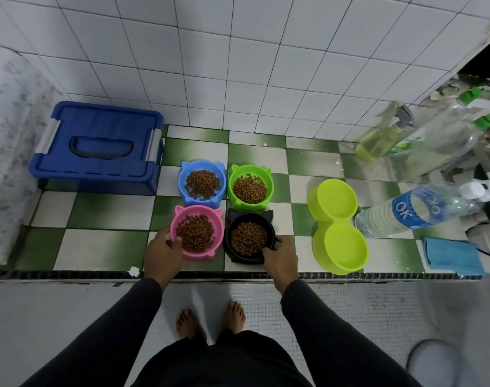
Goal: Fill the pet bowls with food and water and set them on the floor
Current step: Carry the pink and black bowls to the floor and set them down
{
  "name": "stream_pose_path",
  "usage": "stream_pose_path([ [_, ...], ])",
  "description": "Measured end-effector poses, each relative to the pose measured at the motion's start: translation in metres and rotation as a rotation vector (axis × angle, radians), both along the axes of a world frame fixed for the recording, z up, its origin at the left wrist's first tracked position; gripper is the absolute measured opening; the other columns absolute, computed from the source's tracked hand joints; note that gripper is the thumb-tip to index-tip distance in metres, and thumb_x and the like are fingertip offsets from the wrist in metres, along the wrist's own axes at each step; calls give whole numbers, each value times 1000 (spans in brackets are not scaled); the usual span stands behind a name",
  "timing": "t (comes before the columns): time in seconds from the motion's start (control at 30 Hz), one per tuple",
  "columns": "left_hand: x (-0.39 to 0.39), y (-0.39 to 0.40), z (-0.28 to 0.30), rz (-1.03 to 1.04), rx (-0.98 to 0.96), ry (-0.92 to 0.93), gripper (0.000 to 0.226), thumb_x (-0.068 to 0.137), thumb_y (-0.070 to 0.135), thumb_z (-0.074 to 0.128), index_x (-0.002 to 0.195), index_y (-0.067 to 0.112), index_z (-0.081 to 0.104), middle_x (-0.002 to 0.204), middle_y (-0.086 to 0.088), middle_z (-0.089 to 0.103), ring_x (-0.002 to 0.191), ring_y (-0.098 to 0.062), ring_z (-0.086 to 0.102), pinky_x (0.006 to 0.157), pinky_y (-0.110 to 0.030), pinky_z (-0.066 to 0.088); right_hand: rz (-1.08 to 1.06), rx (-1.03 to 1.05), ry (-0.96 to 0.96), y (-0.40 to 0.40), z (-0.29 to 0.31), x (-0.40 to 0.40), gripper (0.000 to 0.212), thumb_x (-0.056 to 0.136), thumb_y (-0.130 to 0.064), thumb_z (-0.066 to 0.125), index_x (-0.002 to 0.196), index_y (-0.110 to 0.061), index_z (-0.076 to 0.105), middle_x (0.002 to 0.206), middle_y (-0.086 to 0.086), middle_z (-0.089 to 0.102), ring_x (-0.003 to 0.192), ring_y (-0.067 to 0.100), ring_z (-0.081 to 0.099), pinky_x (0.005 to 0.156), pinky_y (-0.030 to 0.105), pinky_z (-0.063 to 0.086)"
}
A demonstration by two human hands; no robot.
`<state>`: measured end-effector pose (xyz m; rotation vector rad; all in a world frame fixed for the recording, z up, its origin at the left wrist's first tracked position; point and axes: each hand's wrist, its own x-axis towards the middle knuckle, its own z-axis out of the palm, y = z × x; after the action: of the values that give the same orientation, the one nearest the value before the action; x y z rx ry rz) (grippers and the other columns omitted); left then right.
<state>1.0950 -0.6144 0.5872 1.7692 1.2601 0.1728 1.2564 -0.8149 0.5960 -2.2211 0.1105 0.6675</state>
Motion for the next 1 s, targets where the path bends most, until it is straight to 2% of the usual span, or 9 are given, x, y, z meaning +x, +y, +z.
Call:
stream_pose_path([
  [0.07,-2,0,0,68,-128,-66,14,103,18,58,115,25,63,108,-8,73,100,-29,69,89,-49,57,-47,34,15,1,0,-1,41,87,-9,68,125,-10,53,114,13,64,103,30,62,91,48,55],
  [0.17,-2,1,1,213,-377,-200,34,102,9,60,133,24,60,116,-12,73,107,-33,71,94,-60,57,-131,135,88,2,1,-4,37,87,-8,66,120,-15,51,112,13,64,97,31,65,84,55,58],
  [0.3,-2,4,5,389,-635,-368,53,100,1,60,146,26,54,127,-9,69,108,-32,72,84,-52,63,-221,287,168,0,3,-7,34,87,-4,63,114,-19,50,111,13,63,100,32,67,73,59,61],
  [0.37,-4,3,7,412,-690,-416,54,100,1,59,147,26,52,127,-11,68,107,-32,73,81,-50,64,-260,349,187,0,5,-8,32,87,-2,62,110,-22,51,110,12,62,99,31,68,67,55,63],
  [0.5,-7,-1,12,430,-712,-470,51,99,2,60,143,27,55,129,-11,67,111,-33,71,82,-51,63,-324,432,216,-2,10,-12,33,90,-2,62,110,-26,52,114,13,62,100,31,69,61,45,62],
  [0.57,-8,-2,15,437,-722,-501,50,100,3,61,142,28,56,130,-11,68,112,-32,71,83,-50,63,-353,467,232,-4,14,-12,35,89,-2,63,110,-28,53,115,14,63,101,34,70,62,45,62],
  [0.7,-6,-1,28,446,-709,-577,41,98,2,63,130,28,66,125,-9,72,106,-28,75,74,-40,63,-378,537,234,-5,31,-7,39,88,-1,65,115,-27,55,113,15,65,98,33,72,65,48,62],
  [0.83,6,4,55,426,-657,-650,43,99,5,61,137,24,64,128,-7,71,113,-30,71,74,-37,63,-405,649,204,1,61,4,39,88,3,64,117,-22,54,109,19,68,84,25,76,60,43,60],
  [1.0,23,14,102,410,-576,-738,40,102,8,57,137,24,65,134,-7,68,115,-30,68,69,-32,61,-386,759,162,13,110,22,37,90,7,59,118,-17,54,112,23,67,85,31,73,56,40,59],
])
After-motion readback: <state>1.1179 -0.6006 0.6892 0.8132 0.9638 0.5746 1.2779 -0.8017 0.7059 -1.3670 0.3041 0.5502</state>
